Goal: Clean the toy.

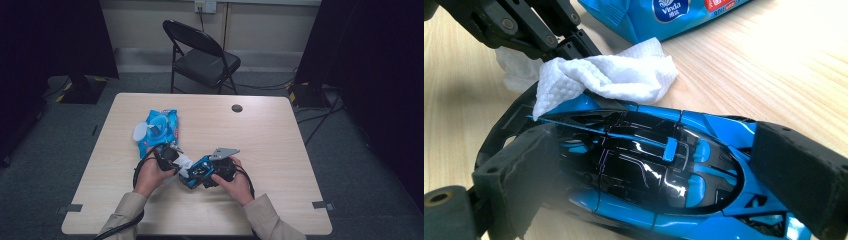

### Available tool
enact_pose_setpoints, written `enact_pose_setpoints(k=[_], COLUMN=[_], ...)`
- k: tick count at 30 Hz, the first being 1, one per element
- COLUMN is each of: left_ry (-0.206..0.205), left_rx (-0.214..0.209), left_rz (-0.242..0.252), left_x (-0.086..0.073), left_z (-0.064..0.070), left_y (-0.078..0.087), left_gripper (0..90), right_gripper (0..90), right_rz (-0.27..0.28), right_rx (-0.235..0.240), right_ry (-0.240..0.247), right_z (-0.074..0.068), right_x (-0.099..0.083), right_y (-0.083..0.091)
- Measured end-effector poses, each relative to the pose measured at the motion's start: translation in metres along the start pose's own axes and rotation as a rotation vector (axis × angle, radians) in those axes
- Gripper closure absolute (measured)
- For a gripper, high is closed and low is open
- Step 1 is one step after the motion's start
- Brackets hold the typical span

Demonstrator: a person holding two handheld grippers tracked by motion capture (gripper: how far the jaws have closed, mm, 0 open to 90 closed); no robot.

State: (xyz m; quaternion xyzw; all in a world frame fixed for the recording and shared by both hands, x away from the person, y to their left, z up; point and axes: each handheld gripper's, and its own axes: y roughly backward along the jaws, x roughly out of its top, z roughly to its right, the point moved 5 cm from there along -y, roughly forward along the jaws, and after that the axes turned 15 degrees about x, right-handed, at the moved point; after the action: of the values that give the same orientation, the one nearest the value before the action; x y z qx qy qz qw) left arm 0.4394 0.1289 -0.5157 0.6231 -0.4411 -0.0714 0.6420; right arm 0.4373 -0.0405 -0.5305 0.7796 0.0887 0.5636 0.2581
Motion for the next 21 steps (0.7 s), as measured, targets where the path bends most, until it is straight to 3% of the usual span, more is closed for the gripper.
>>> enact_pose_setpoints(k=[21], left_ry=[0.002], left_rx=[0.001], left_rz=[0.006], left_x=[-0.017], left_z=[0.004], left_y=[0.01], left_gripper=[82.1], right_gripper=[5.6], right_rz=[0.0], right_rx=[-0.002], right_ry=[0.003], right_z=[0.001], right_x=[0.0], right_y=[0.001])
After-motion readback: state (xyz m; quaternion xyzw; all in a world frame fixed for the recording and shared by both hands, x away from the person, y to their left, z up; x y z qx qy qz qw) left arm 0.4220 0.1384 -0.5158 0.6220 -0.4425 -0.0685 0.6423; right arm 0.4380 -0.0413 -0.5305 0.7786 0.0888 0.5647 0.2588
